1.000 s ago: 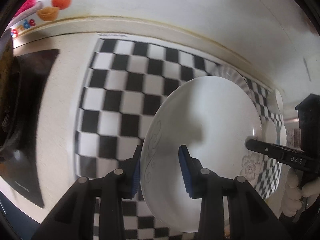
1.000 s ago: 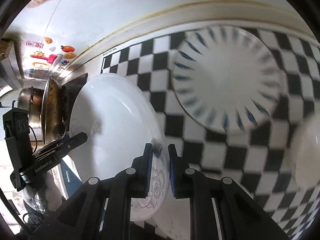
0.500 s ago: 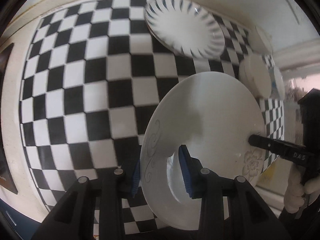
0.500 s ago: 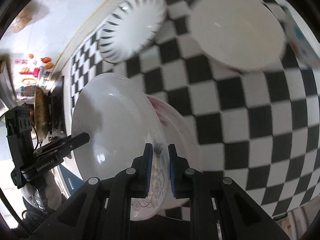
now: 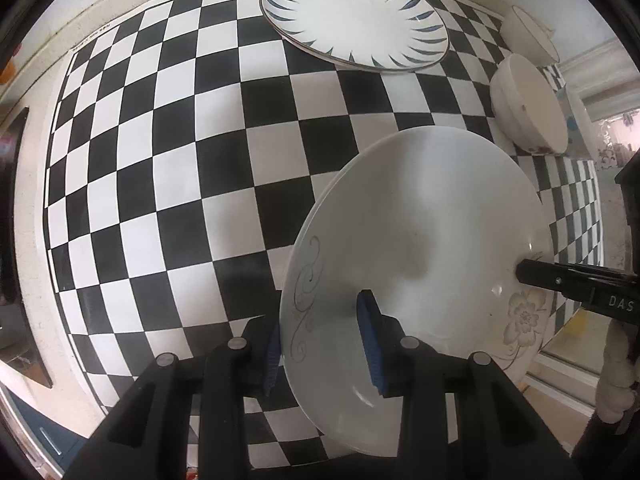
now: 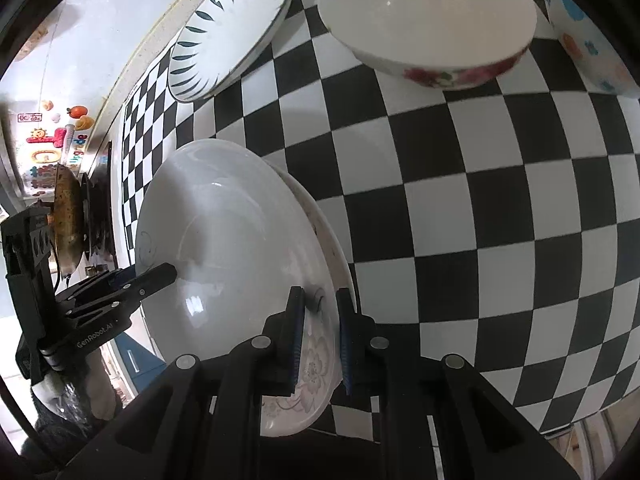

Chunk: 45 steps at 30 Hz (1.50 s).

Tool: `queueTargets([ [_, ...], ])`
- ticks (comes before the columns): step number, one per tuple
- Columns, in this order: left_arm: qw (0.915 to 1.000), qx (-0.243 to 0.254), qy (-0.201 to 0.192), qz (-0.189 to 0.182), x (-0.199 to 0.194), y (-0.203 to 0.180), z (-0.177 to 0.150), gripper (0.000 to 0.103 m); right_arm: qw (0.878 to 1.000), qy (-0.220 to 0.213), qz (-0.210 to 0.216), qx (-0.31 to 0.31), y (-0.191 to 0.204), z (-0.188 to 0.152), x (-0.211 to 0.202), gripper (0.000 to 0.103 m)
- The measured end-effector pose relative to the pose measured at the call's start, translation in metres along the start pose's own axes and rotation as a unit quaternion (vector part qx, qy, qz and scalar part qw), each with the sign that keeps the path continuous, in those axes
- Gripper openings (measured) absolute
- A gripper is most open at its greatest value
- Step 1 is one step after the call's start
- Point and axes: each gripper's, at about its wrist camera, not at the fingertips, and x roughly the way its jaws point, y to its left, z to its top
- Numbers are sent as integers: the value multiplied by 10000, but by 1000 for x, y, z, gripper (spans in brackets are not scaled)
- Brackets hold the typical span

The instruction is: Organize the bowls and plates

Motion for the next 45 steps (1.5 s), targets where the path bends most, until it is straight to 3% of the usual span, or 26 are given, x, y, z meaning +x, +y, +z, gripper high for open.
queueTargets([
  [19, 9994, -92, 112, 300, 11, -6, -9, 32, 10000, -11, 85, 31, -1, 0, -2, 17],
  [25, 9995, -128, 97, 256, 12, -4, -9, 32, 9995, 32, -264, -157, 11, -1, -4, 19],
  [28, 9995, -146, 103, 256, 10, 0, -10, 32, 9984, -44, -536, -197, 14, -2, -12, 28],
  [33, 9994, -163, -2, 316, -2, -1, -10, 32, 9990, -57, -413, -172, 13, -1, -20, 28],
  [39, 9980, -251, -441, 385, -36, -4, -2, 34, 9985, -353, -251, -337, 30, 7, -47, 29],
  [41, 9971, -279, -611, 369, -49, -4, 6, 34, 9976, -512, -224, -413, 40, 15, -59, 45],
  [42, 9962, -308, -722, 380, -57, -3, 15, 34, 9966, -654, -209, -463, 47, 21, -68, 63],
  [43, 9958, -299, -774, 377, -62, -3, 21, 36, 9959, -735, -193, -497, 52, 25, -73, 73],
  [45, 9947, -291, -893, 410, -72, -1, 41, 37, 9934, -984, -152, -569, 63, 39, -87, 74],
])
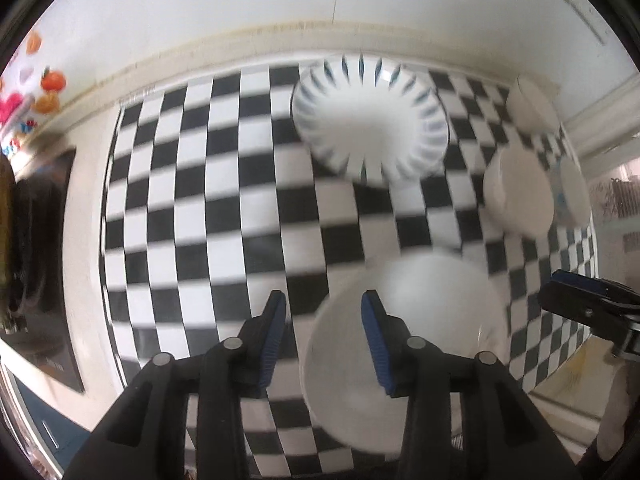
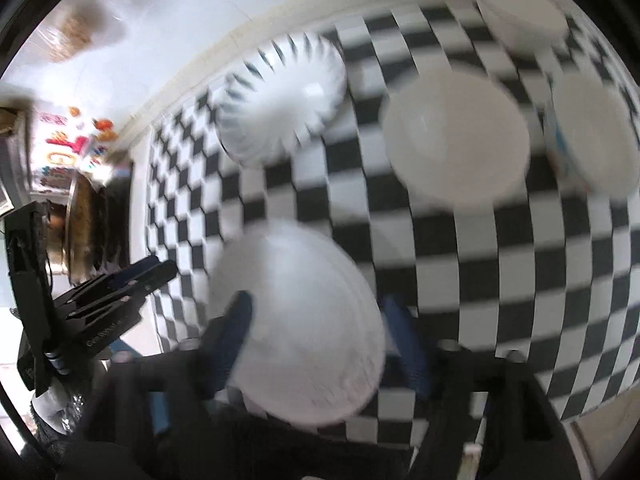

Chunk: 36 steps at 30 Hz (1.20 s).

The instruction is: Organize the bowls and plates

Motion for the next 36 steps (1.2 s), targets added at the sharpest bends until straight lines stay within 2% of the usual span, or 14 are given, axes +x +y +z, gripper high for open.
queueTargets([
  [4, 9994, -165, -292, 2, -6, 9, 36, 37, 9990, -379, -191, -128, 15, 42, -17, 74],
  [9, 9991, -265, -276, -183, 12, 20, 89, 37, 9989, -379, -245, 92, 12, 97, -6, 74],
  [14, 9989, -324, 177, -306, 56, 27, 125, 37, 9987, -8, -406, 320, -5, 154, 39, 74],
  [21, 9948, -551, 693, -500, 111, 36, 151, 37, 9966, 469, -507, 446, -19, 192, 96, 71],
  [25, 9944, -491, 786, -500, 128, 34, 159, 36, 9953, 656, -474, 529, -28, 200, 115, 60],
  [26, 9948, -457, 784, -460, 130, 33, 160, 30, 9950, 684, -461, 559, -31, 201, 119, 58],
  [29, 9957, -398, 746, -384, 132, 32, 162, 24, 9937, 821, -410, 648, -36, 204, 131, 39],
  [30, 9958, -408, 722, -400, 132, 33, 162, 23, 9927, 902, -391, 693, -38, 205, 136, 25],
  [31, 9958, -425, 702, -414, 131, 34, 162, 22, 9920, 943, -457, 700, -39, 204, 138, 19],
  [36, 9959, -452, 682, -397, 129, 34, 159, 21, 9932, 893, -335, 673, -41, 200, 137, 15],
])
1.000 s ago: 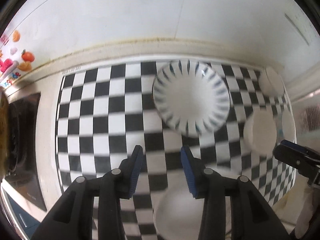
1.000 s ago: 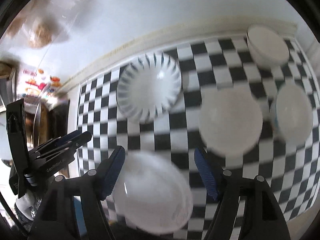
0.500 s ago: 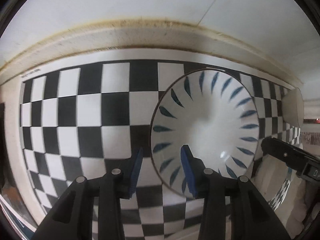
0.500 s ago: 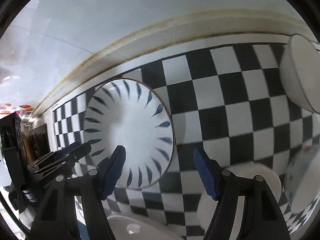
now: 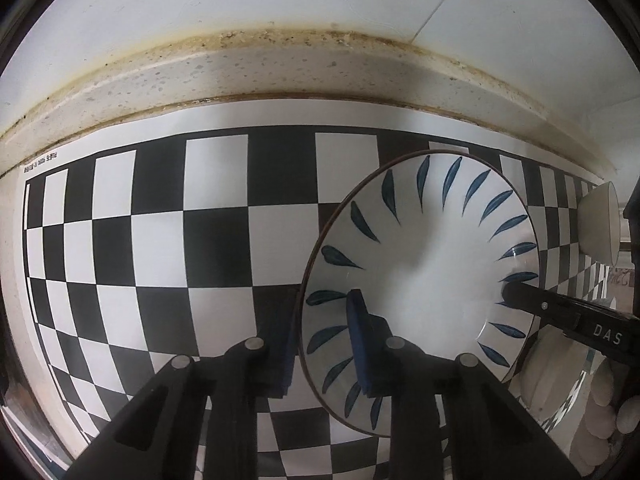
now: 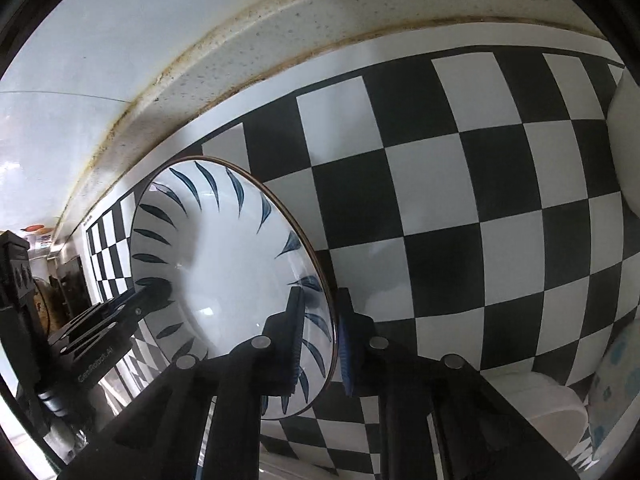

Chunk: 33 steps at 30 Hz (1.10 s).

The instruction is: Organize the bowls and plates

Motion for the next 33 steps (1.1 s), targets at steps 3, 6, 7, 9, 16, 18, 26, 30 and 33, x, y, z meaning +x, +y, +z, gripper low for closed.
queueTargets([
  [3, 10000, 32, -56, 22, -6, 3, 1, 21, 9999, -61, -51, -122, 4, -7, -6, 14],
  [6, 9999, 28, -143, 5, -19, 3, -4, 21, 9997, -127, -41, -214, 8, -15, -17, 13],
  [7, 9998, 22, -173, -24, -24, 3, -6, 21, 9996, -148, -24, -226, 9, -17, -20, 13],
  [9, 9997, 28, -246, -80, -35, 2, -11, 21, 9994, -209, 17, -264, 11, -21, -27, 13],
  [16, 9984, 152, -538, -89, -72, -1, -28, 21, 9978, -455, 125, -465, 17, -46, -61, 13],
  [18, 9978, 183, -617, -135, -84, 0, -34, 21, 9971, -532, 164, -520, 19, -54, -71, 12],
  [26, 9952, 244, -926, -190, -124, 4, -73, 21, 9924, -881, 356, -777, 25, -107, -118, 11],
  [30, 9938, 294, -1053, -205, -138, -3, -96, 21, 9909, -961, 465, -825, 21, -133, -132, 11],
  [33, 9927, 362, -1128, -223, -150, -6, -114, 21, 9899, -1019, 545, -821, 19, -152, -139, 11],
])
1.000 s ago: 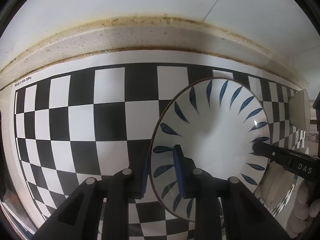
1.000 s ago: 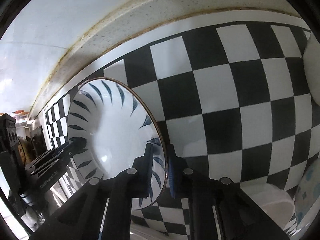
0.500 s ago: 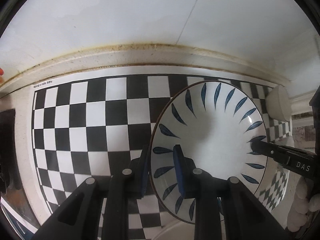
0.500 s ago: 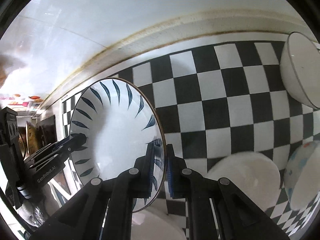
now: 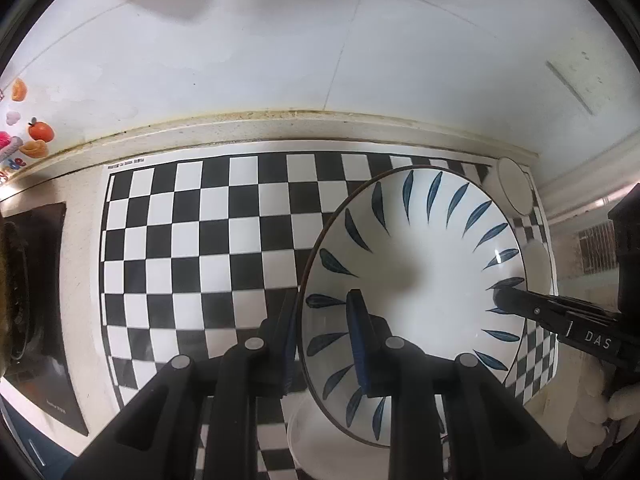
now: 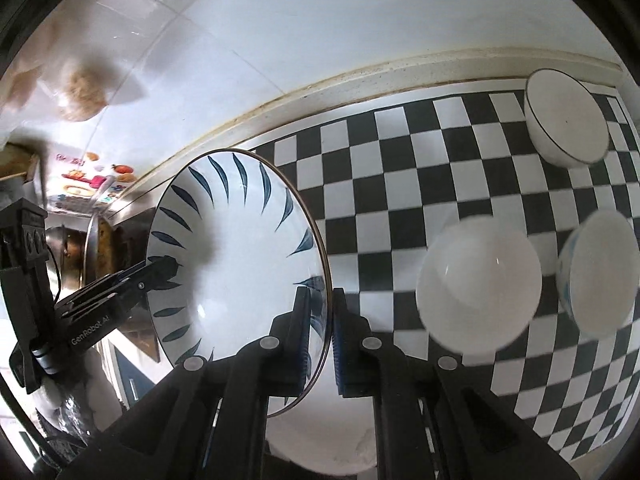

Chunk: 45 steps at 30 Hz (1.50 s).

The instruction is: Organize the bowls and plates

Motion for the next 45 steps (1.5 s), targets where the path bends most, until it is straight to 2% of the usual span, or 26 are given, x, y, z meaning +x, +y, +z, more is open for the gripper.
queueTargets([
  [9, 9998, 148, 85, -84, -11, -7, -50, 21, 9999, -19, 150, 76, -5, -65, -10, 11],
  [21, 9963, 194, 841, -15, 40, -11, -109, 21, 9983, 511, -8, 277, -40, -133, 39, 11],
  [28, 9912, 258, 1291, 155, 75, -14, -129, 21, 9964, 778, -216, 265, -53, -150, 70, 11],
  [34, 9877, 362, 1496, 273, 88, -21, -139, 21, 9951, 907, -334, 188, -60, -158, 85, 11],
  [45, 9803, 525, 1748, 759, 106, -42, -146, 21, 9914, 1103, -699, -62, -39, -150, 104, 11],
])
